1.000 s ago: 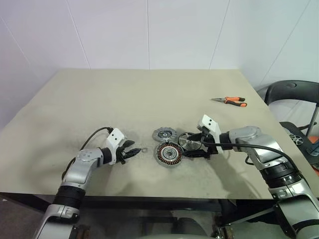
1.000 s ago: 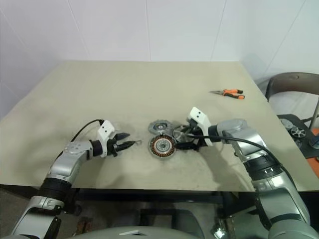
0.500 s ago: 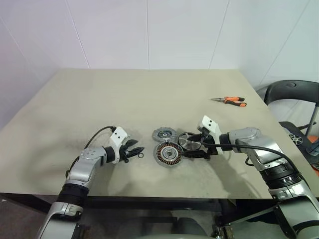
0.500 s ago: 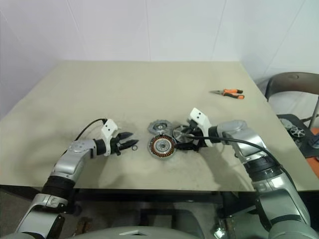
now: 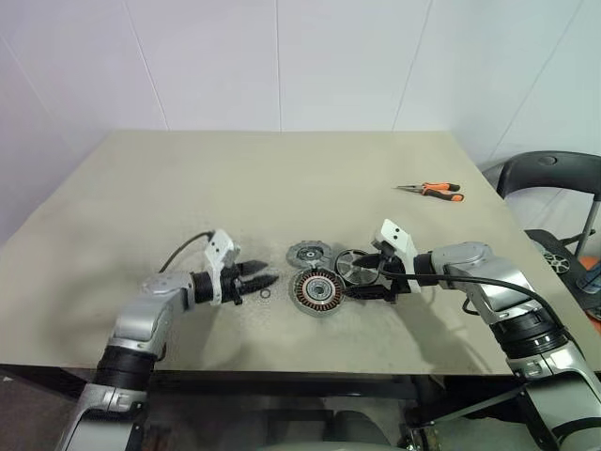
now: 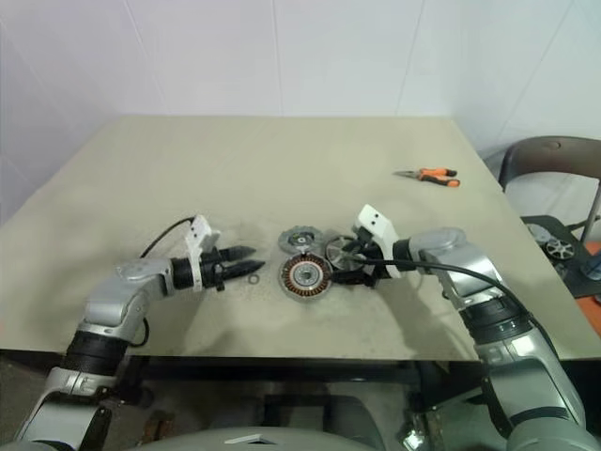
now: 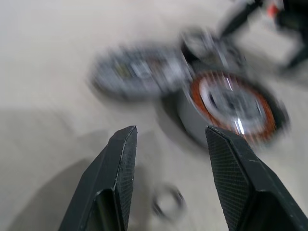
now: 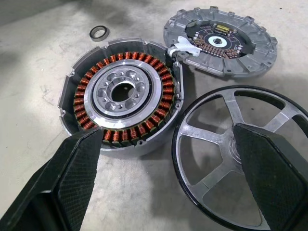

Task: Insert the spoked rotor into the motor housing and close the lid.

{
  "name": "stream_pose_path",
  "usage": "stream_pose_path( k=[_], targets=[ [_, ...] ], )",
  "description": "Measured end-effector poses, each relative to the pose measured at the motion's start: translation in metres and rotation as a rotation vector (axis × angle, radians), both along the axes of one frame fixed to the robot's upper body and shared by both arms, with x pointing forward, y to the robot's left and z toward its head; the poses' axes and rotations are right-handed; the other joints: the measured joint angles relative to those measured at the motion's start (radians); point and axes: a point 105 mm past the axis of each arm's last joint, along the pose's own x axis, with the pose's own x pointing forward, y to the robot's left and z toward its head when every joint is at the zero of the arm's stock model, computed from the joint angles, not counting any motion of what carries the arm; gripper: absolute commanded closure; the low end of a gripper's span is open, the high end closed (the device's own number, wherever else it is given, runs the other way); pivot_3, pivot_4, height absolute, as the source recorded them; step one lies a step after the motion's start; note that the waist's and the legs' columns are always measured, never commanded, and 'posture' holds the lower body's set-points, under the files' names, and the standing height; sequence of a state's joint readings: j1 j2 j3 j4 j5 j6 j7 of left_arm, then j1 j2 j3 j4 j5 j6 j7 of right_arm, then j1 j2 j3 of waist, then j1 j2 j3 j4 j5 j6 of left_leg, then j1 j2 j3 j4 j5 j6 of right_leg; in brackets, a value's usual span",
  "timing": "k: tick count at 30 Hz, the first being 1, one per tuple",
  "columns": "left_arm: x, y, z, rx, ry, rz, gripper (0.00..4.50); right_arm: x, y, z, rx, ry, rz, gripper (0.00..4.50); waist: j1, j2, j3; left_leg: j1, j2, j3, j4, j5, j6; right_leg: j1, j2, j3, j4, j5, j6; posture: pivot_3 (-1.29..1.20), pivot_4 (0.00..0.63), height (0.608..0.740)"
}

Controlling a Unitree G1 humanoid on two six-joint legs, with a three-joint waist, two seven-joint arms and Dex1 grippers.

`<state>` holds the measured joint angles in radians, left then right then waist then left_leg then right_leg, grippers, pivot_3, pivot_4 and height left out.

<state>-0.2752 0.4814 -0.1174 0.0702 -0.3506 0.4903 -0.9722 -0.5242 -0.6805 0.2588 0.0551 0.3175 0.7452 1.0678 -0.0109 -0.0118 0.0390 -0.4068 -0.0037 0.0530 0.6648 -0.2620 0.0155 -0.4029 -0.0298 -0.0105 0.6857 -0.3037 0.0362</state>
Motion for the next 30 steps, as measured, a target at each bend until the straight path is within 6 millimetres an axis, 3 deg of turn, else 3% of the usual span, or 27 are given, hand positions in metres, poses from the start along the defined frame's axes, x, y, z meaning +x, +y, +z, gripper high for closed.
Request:
stream_pose_path(
  k=[6,16,30],
  targets=[
    [-0.01,-0.004,-0.009,0.037,0.012,-0.041,2.09,0.0,0.0,0.0,-0.002,-0.004,0.0,0.0,-0.001,0.0,0.0,0.0,0.0,0.0,0.0,0.0,0.0,0.0,0.0,0.0,0.0,0.0,0.0,0.0,0.0,0.74],
    [0.002,0.003,-0.014,0.082,-0.027,0.015,2.09,-0.001,0.0,-0.001,-0.003,-0.008,-0.002,0.0,0.0,0.0,0.0,0.0,0.0,0.0,0.0,0.0,0.0,0.0,0.0,0.0,0.0,0.0,0.0,0.0,0.0,0.74],
    [0.002,0.002,-0.018,0.091,-0.033,0.008,2.09,-0.001,-0.001,-0.002,-0.006,-0.014,-0.01,0.0,0.0,0.0,0.0,0.0,0.0,0.0,0.0,0.0,0.0,0.0,0.0,0.0,0.0,0.0,0.0,0.0,0.0,0.74]
  ],
)
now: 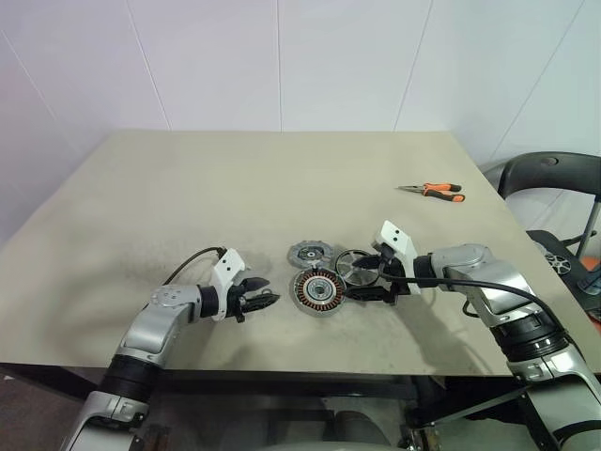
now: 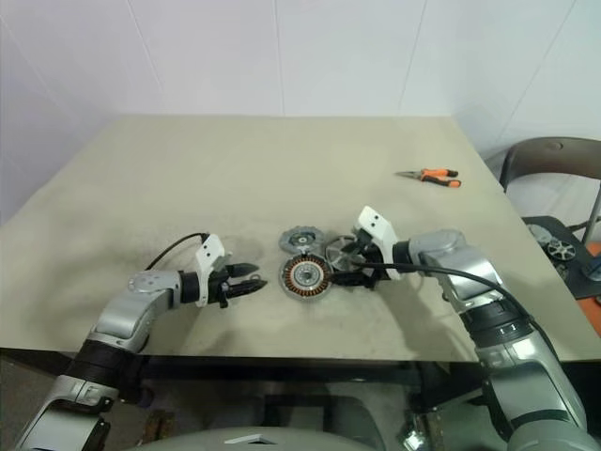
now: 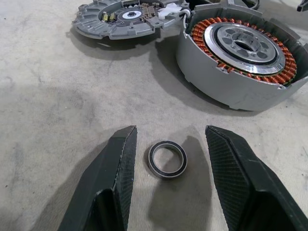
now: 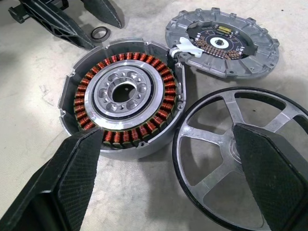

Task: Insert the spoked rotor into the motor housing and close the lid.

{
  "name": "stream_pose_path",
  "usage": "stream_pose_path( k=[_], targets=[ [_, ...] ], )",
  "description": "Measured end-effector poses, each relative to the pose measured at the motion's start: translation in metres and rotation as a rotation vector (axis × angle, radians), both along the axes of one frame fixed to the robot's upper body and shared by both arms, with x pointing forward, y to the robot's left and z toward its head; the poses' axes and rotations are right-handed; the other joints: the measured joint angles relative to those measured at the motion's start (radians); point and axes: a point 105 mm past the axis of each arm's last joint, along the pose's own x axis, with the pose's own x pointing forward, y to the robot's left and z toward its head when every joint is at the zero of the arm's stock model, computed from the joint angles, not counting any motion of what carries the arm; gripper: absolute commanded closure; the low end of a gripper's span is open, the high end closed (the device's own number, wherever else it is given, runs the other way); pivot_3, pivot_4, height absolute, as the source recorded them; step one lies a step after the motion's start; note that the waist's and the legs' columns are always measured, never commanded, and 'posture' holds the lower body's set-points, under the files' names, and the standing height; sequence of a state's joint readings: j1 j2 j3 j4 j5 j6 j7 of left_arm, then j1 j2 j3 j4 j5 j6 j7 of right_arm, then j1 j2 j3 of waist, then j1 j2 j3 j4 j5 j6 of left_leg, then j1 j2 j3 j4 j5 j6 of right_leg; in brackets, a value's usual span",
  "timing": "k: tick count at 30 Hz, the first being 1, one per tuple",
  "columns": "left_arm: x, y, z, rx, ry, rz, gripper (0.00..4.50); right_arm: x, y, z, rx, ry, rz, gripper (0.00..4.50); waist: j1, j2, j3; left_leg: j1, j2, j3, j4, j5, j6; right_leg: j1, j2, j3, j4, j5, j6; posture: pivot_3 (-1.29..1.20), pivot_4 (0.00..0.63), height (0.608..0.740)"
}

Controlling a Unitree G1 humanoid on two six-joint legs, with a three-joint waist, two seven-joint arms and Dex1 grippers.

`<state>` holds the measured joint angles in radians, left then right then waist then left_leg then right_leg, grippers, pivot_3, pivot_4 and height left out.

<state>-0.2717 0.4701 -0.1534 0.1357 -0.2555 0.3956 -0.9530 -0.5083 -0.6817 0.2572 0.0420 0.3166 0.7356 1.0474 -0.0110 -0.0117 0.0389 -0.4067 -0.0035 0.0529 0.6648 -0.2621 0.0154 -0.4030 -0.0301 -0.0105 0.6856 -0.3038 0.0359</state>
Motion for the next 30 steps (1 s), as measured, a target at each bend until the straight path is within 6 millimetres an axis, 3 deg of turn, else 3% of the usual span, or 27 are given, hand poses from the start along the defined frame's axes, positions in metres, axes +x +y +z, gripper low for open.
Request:
stream_pose_path(
  k=[2,5,10,30],
  targets=[
    [0.0,0.001,-0.001,0.008,0.0,0.001,2.09,0.0,0.0,0.0,0.0,-0.001,-0.001,0.0,0.0,0.0,0.0,0.0,0.0,0.0,0.0,0.0,0.0,0.0,0.0,0.0,0.0,0.0,0.0,0.0,0.0,0.74],
    [0.001,0.002,-0.001,0.019,-0.003,0.009,2.69,0.0,0.0,0.0,-0.001,-0.001,-0.001,0.0,0.0,0.0,0.0,0.0,0.0,0.0,0.0,0.0,0.0,0.0,0.0,0.0,0.0,0.0,0.0,0.0,0.0,0.74],
    [0.004,0.004,0.0,0.039,-0.017,0.021,4.36,0.0,0.0,0.0,-0.001,-0.002,-0.002,0.0,0.0,0.001,-0.001,0.0,0.0,0.0,0.0,0.0,0.0,0.0,0.0,0.0,0.0,0.0,0.0,0.0,0.0,0.74],
    [0.006,0.013,-0.001,0.04,-0.015,0.039,4.44,0.001,0.0,0.0,-0.002,-0.005,-0.009,0.0,0.0,0.003,-0.003,0.0,0.0,0.0,0.0,0.0,0.0,0.0,0.0,0.0,0.0,0.0,0.0,0.0,0.0,0.74]
  ],
)
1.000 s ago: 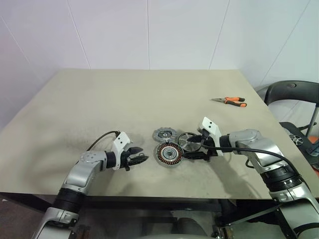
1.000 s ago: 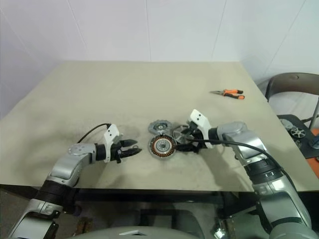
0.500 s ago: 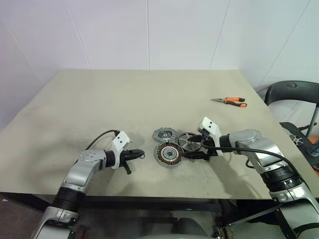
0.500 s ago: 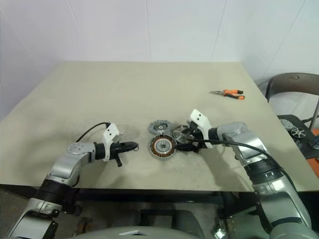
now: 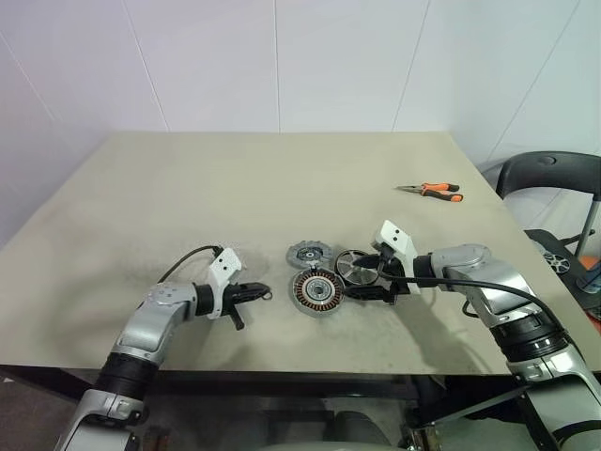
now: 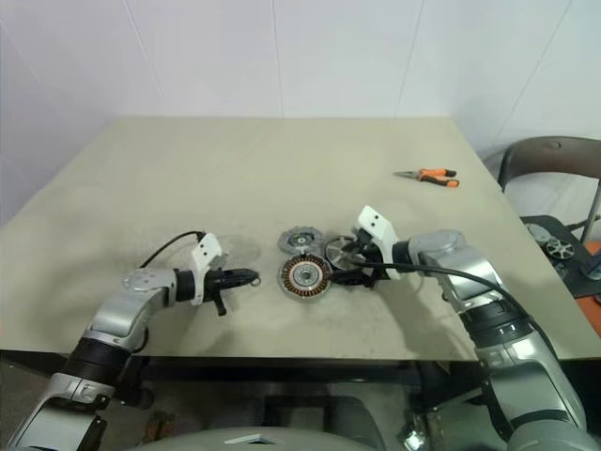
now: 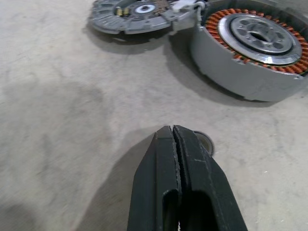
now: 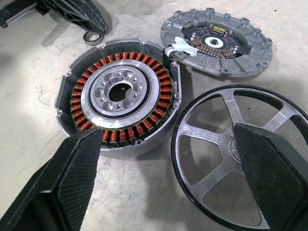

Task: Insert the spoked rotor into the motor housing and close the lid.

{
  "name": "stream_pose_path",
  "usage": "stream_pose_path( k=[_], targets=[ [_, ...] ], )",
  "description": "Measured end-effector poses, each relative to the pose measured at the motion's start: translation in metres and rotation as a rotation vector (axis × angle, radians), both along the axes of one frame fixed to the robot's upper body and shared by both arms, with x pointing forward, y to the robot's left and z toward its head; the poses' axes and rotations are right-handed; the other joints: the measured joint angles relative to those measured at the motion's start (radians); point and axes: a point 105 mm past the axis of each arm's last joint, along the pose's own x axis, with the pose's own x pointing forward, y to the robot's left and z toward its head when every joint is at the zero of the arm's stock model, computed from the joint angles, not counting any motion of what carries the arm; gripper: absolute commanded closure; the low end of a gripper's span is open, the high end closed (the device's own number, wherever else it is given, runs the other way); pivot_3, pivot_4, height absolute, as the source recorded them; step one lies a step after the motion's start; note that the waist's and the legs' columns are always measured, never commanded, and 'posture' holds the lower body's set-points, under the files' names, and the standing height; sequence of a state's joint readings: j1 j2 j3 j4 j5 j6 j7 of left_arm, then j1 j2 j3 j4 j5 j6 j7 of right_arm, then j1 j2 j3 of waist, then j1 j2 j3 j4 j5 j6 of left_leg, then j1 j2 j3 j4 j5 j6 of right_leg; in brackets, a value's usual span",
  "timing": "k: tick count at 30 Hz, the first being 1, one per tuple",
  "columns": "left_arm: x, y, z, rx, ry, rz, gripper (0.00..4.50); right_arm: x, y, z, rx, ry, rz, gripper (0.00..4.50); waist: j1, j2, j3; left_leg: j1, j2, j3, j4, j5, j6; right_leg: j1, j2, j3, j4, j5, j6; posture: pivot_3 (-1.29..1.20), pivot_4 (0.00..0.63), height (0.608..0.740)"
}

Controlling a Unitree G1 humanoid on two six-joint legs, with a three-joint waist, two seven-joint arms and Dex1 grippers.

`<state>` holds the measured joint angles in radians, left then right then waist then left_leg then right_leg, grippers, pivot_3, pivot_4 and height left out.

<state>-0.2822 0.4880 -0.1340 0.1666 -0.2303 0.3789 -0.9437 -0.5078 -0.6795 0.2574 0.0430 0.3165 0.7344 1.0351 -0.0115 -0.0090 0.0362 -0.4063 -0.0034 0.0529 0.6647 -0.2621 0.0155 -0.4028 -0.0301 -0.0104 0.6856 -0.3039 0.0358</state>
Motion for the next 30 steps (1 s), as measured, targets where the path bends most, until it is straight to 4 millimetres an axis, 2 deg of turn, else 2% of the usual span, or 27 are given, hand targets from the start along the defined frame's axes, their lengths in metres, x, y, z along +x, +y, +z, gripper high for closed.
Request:
stream_pose_path(
  k=[2,4,11,14,22,25,30],
  targets=[
    [0.004,0.004,-0.001,-0.008,-0.013,0.036,4.44,0.0,0.0,0.0,0.0,-0.001,0.0,0.0,0.0,0.0,0.0,0.0,0.0,0.0,0.0,0.0,0.0,0.0,0.0,0.0,0.0,0.0,0.0,0.0,0.0,0.74],
    [0.009,0.007,0.0,-0.021,-0.034,0.071,4.08,0.0,0.0,0.0,0.0,-0.004,-0.002,0.0,0.001,0.0,0.0,-0.001,0.0,0.0,0.0,0.0,0.0,-0.001,0.0,0.0,0.0,0.0,0.0,0.0,0.0,0.74],
    [0.011,0.006,0.011,-0.048,-0.052,0.056,1.92,0.002,0.001,-0.001,-0.005,-0.012,-0.007,0.0,0.001,0.0,0.0,-0.001,0.0,0.0,0.0,0.0,0.0,-0.001,0.0,0.0,0.0,0.0,0.0,0.0,0.0,0.74],
    [0.012,0.003,0.017,-0.045,-0.06,0.037,1.92,0.002,0.002,-0.001,-0.001,-0.011,-0.006,0.0,0.0,0.0,0.0,-0.001,0.0,0.0,0.0,0.0,0.0,-0.001,0.0,0.0,0.0,0.0,0.0,0.0,0.0,0.74],
    [0.01,0.003,0.015,-0.034,-0.046,0.029,1.92,0.002,0.002,-0.001,-0.001,-0.012,-0.008,0.0,0.0,0.0,0.0,-0.001,0.0,0.0,0.0,0.0,0.0,-0.001,0.0,0.0,0.0,0.0,0.0,0.0,0.0,0.74],
    [0.005,0.005,0.013,-0.016,-0.011,0.004,1.92,0.002,0.003,-0.001,0.0,-0.013,-0.008,0.0,-0.001,0.0,0.0,-0.001,0.0,0.0,0.0,0.0,0.0,-0.001,0.0,0.0,0.0,0.0,0.0,0.0,0.0,0.74],
    [-0.015,-0.007,0.01,-0.018,0.043,-0.086,1.92,0.002,0.003,-0.001,-0.002,-0.013,-0.009,0.0,0.001,0.0,0.0,-0.001,0.0,0.0,0.0,0.0,0.0,-0.001,0.0,0.0,-0.001,0.0,0.0,0.0,0.0,0.74]
  ],
)
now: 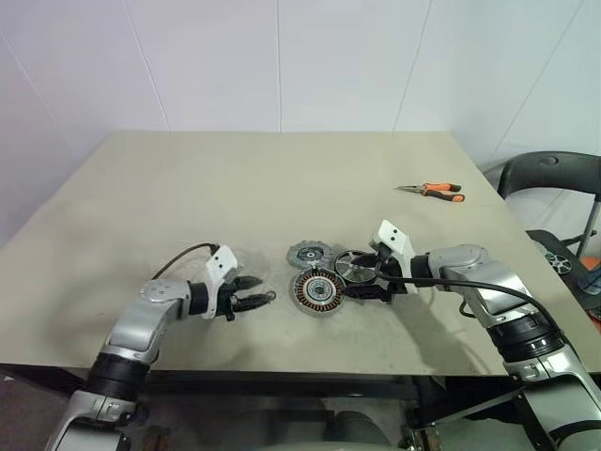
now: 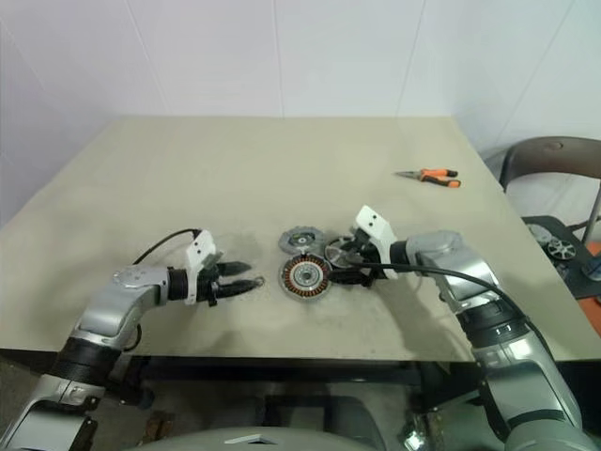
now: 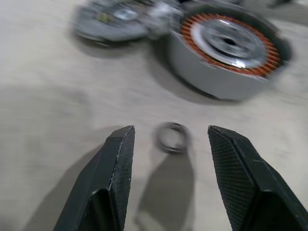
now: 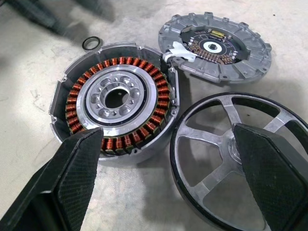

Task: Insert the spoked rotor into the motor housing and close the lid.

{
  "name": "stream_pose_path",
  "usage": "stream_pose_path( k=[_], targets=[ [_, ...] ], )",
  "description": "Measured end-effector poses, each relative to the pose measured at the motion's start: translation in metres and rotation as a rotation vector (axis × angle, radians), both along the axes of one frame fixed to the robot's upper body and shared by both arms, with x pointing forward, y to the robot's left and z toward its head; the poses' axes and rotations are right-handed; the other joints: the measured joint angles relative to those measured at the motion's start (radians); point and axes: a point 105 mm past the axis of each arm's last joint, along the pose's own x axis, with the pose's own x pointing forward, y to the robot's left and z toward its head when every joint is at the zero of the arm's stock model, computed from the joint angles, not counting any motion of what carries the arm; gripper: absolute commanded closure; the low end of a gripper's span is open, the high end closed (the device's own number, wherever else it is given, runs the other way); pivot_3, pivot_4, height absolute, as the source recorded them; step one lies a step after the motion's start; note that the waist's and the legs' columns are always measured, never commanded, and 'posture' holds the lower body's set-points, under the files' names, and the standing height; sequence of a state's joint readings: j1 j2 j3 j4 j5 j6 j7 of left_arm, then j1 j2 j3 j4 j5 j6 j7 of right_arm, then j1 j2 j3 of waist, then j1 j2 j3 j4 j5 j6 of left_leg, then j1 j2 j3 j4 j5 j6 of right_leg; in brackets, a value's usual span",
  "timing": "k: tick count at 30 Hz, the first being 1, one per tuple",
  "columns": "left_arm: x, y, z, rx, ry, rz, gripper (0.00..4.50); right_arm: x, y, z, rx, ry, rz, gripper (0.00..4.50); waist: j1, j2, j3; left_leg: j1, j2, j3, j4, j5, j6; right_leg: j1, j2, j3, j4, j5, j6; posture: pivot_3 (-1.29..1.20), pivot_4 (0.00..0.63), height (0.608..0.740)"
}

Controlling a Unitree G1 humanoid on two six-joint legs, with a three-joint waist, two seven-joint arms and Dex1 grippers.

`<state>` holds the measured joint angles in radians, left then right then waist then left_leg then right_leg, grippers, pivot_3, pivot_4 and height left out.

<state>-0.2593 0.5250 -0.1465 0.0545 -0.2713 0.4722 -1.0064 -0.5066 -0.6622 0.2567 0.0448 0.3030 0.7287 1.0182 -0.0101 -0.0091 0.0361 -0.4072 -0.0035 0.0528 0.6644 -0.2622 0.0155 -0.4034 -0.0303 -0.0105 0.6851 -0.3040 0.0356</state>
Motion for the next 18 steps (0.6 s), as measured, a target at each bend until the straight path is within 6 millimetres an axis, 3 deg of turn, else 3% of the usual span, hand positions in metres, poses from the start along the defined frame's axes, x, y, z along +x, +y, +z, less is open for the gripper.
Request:
stream_pose_path(
  k=[1,7,18],
  targets=[
    [0.001,-0.001,-0.001,-0.005,0.0,0.01,1.92,0.0,0.0,0.0,-0.001,0.0,0.0,0.0,0.0,0.0,0.0,0.0,0.0,0.0,0.0,0.0,0.0,0.0,0.0,0.0,0.0,0.0,0.0,0.0,0.0,0.74],
    [0.017,-0.002,0.0,0.006,-0.035,0.094,0.03,0.0,0.0,0.0,0.0,-0.001,0.0,0.0,-0.001,0.0,0.0,0.0,0.0,0.0,0.0,0.0,0.0,0.0,0.0,0.0,0.0,0.0,0.0,0.0,0.0,0.74],
    [0.007,-0.014,-0.005,0.035,-0.021,0.02,0.03,0.0,-0.001,-0.001,0.0,0.0,-0.004,0.0,0.0,0.0,0.0,0.0,0.0,0.0,0.0,0.0,0.0,0.0,0.0,0.0,0.0,0.0,0.0,0.0,0.0,0.74]
  ],
)
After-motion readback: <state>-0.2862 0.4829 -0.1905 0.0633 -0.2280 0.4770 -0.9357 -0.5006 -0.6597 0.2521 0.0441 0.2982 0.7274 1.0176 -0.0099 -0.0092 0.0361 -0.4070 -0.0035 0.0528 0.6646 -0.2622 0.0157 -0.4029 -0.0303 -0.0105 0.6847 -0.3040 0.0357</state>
